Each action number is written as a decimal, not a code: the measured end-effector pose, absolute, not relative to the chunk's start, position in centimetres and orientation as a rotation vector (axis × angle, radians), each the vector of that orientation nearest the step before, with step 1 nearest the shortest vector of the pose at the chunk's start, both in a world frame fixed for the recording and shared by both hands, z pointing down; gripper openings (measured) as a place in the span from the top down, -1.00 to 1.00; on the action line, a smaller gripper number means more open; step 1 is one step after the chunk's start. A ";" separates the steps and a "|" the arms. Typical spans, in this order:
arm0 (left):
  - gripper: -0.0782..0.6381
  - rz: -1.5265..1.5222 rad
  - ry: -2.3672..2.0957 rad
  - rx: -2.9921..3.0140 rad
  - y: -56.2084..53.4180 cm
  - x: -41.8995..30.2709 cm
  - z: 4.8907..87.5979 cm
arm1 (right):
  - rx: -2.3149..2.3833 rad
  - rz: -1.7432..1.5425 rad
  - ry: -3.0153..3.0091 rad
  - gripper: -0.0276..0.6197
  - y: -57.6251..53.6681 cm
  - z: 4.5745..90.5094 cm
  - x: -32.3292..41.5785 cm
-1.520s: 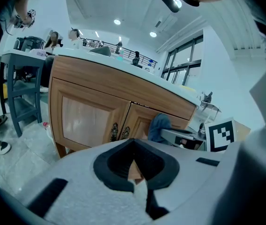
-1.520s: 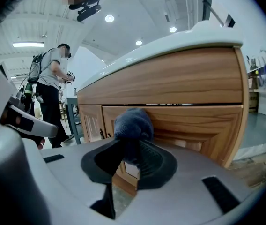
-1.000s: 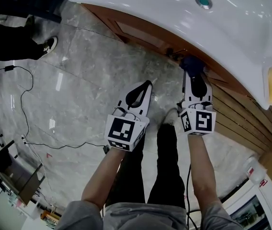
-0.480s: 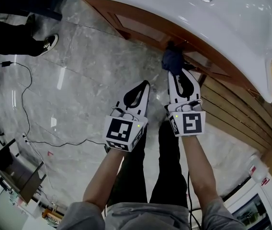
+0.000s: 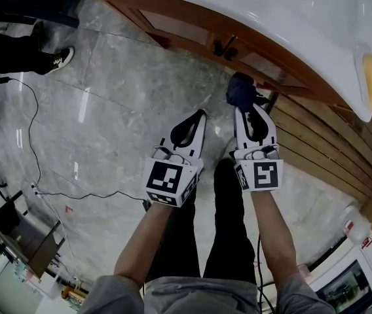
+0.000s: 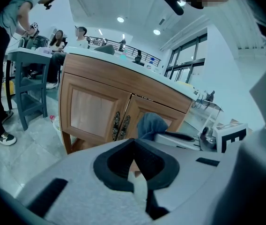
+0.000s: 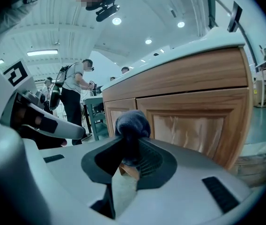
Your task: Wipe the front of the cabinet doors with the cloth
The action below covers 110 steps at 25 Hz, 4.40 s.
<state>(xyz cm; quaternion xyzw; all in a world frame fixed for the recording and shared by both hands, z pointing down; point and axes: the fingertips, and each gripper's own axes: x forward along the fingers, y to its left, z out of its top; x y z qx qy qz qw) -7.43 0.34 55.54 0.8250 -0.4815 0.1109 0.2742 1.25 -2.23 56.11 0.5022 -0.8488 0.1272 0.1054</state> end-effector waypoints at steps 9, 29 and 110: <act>0.76 0.331 -1.253 2.242 1.3 -3.1 56.2 | 1.554 0.392 -2.449 0.68 -0.8 57.1 6.8; 0.76 0.384 -1.200 2.279 1.3 3.9 57.4 | 1.732 0.398 -2.305 0.68 -0.6 60.3 18.0; 0.76 0.432 -1.183 2.234 -2.2 -12.3 59.5 | 1.804 0.346 -2.278 0.69 -10.6 62.7 3.9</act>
